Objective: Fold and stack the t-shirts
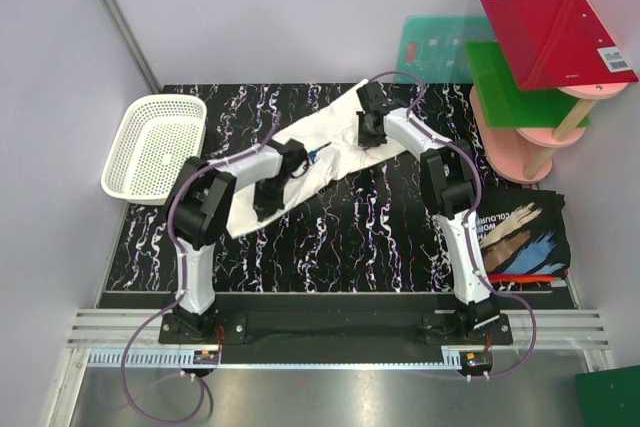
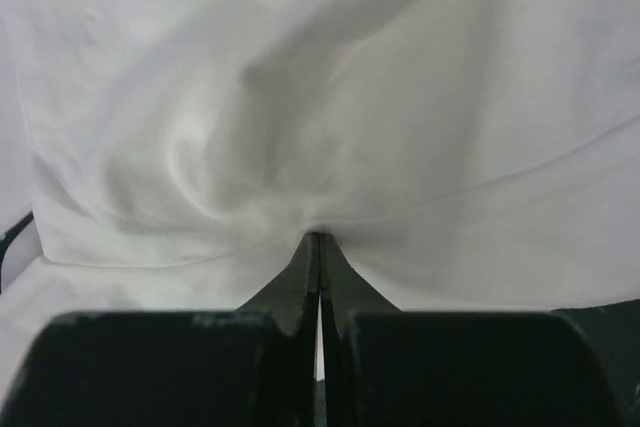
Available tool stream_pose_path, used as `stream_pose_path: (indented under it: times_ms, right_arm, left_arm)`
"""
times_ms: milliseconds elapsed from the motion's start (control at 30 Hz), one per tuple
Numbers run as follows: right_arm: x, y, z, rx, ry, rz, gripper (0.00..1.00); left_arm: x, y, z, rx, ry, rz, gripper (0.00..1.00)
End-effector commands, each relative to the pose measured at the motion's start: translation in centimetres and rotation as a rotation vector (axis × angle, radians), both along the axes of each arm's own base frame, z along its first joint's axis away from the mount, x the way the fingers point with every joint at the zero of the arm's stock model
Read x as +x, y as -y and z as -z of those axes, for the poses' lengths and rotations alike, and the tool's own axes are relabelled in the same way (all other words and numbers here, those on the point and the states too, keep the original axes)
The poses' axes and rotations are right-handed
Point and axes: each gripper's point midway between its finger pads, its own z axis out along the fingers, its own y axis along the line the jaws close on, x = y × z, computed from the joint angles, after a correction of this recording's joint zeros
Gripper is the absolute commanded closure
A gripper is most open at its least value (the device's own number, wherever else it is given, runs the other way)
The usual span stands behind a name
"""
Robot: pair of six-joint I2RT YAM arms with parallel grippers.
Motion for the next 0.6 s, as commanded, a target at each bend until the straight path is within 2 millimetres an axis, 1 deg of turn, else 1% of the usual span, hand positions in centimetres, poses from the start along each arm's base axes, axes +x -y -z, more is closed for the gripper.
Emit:
stream_pose_path:
  times_ms: [0, 33, 67, 100, 133, 167, 200, 233, 267, 300, 333, 400, 433, 467, 500, 533, 567]
  right_arm:
    - [2.0, -3.1, -1.4, 0.097, 0.043, -0.105, 1.0]
    - [2.2, -3.8, -1.6, 0.12, 0.048, -0.124, 1.0]
    - [2.4, -4.2, -1.0, 0.133, 0.038, -0.134, 1.0]
    - [3.0, -5.1, -2.1, 0.172, 0.06, -0.158, 1.0]
    - [3.2, -5.7, -2.3, 0.19, 0.063, -0.172, 1.0]
    - [3.4, -6.0, -1.7, 0.199, 0.057, -0.181, 1.0]
    - [4.3, -6.8, -3.1, 0.225, 0.094, -0.2, 1.0]
    - [4.6, -7.2, -3.4, 0.228, 0.109, -0.217, 1.0]
    - [4.9, -7.4, -3.0, 0.226, 0.114, -0.229, 1.0]
    - [5.6, -7.9, -4.3, 0.234, 0.153, -0.243, 1.0]
    - [5.8, -8.2, -4.5, 0.23, 0.167, -0.267, 0.98]
    - [5.9, -8.5, -5.9, 0.227, 0.198, -0.298, 0.96]
    - [5.8, -8.5, -6.6, 0.211, 0.213, -0.315, 0.95]
    - [5.7, -8.4, -8.4, 0.208, 0.243, -0.319, 0.95]
    - [5.6, -7.8, -8.3, 0.183, 0.24, -0.304, 0.95]
    - [5.4, -7.5, -9.0, 0.169, 0.255, -0.307, 0.95]
    - [5.2, -6.9, -11.8, 0.166, 0.299, -0.295, 0.95]
  left_arm:
    - [-5.0, 7.0, 2.8, -0.145, -0.09, 0.041, 1.0]
    - [-5.4, 8.4, 2.8, -0.174, -0.096, 0.051, 1.0]
    - [-6.3, 10.0, 3.0, -0.186, -0.108, 0.089, 1.0]
    - [-6.2, 11.6, 2.7, -0.223, -0.101, 0.105, 1.0]
    - [-7.2, 13.4, 2.6, -0.251, -0.116, 0.138, 1.0]
    - [-7.5, 14.3, 2.6, -0.265, -0.119, 0.149, 1.0]
    - [-7.6, 15.6, 2.3, -0.29, -0.113, 0.167, 1.0]
    - [-8.1, 16.9, 2.1, -0.332, -0.128, 0.182, 1.0]
    - [-8.8, 18.3, 1.7, -0.364, -0.131, 0.211, 1.0]
    - [-9.1, 18.9, 1.3, -0.381, -0.128, 0.223, 1.0]
    - [-9.3, 19.6, 0.2, -0.398, -0.105, 0.244, 1.0]
    - [-9.0, 19.7, -1.4, -0.413, -0.053, 0.245, 1.0]
    - [-8.2, 19.1, -2.2, -0.39, 0.008, 0.242, 1.0]
    - [-7.5, 18.9, -4.8, -0.417, 0.084, 0.24, 1.0]
    - [-6.9, 18.5, -6.1, -0.419, 0.137, 0.233, 1.0]
    - [-5.7, 17.6, -7.4, -0.394, 0.219, 0.224, 1.0]
    - [-5.2, 17.0, -10.0, -0.417, 0.295, 0.216, 1.0]
